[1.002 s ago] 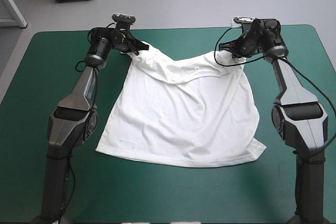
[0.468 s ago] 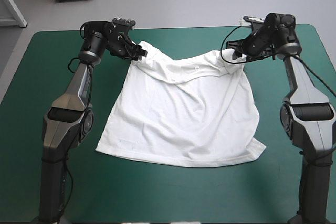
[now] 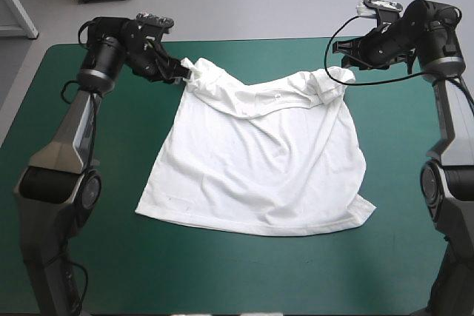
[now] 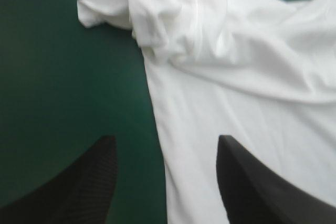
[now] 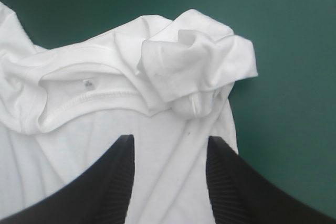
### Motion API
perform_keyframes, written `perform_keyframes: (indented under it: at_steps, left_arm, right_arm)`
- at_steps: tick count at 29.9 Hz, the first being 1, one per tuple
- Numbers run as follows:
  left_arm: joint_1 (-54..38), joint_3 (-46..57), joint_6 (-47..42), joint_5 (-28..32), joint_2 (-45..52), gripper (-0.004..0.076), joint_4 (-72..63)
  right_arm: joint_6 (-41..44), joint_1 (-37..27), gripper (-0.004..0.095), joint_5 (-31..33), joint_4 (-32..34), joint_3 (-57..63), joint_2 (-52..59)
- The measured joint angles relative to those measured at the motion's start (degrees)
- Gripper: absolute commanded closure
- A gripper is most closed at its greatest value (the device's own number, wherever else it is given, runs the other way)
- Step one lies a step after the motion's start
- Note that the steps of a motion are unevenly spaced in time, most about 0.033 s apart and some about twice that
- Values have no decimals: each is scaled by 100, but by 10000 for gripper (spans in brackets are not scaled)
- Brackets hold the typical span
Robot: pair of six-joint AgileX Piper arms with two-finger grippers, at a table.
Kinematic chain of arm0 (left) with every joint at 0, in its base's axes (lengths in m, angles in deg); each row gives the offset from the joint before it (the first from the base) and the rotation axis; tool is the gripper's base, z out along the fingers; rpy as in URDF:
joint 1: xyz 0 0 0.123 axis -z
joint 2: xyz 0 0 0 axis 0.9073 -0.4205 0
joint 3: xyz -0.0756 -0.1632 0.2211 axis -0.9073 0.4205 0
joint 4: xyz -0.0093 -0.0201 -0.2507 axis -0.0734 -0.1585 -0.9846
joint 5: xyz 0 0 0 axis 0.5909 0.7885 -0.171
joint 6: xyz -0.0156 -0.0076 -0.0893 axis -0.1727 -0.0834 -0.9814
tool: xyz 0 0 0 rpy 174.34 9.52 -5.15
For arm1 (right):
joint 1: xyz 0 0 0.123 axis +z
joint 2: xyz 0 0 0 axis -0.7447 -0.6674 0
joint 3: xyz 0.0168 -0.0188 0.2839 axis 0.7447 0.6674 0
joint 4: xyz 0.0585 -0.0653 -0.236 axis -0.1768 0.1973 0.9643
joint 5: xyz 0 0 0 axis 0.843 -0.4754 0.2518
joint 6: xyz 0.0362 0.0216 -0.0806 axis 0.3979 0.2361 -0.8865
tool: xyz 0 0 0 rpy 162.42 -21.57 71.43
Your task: Fold the cloth
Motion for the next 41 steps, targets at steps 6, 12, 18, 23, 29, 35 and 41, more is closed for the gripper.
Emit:
perform_keyframes:
  at_steps: [6,12,18,23,29,35,41]
  left_arm:
    - [5,2276,172,-5,1326,323,51]
    - [5,3570,291,25,2317,323,10]
    - [5,4904,295,39,3159,323,-45]
    - [172,5634,259,183,3442,323,-4]
    - [318,6562,-119,832,3446,323,337]
    - [318,7211,-218,1373,3446,323,375]
    - [323,7486,-423,2090,3440,326,415]
  right_arm:
    - [-131,0,508,4,-121,815,682]
    - [-208,0,507,-2,-121,1597,1414]
    - [-279,0,510,3,-109,2425,2391]
    - [-285,0,510,3,9,2925,3039]
    - [-285,0,510,3,124,3193,3372]
    - [-280,0,510,3,135,3193,3508]
    - [-255,0,515,3,135,3196,3508]
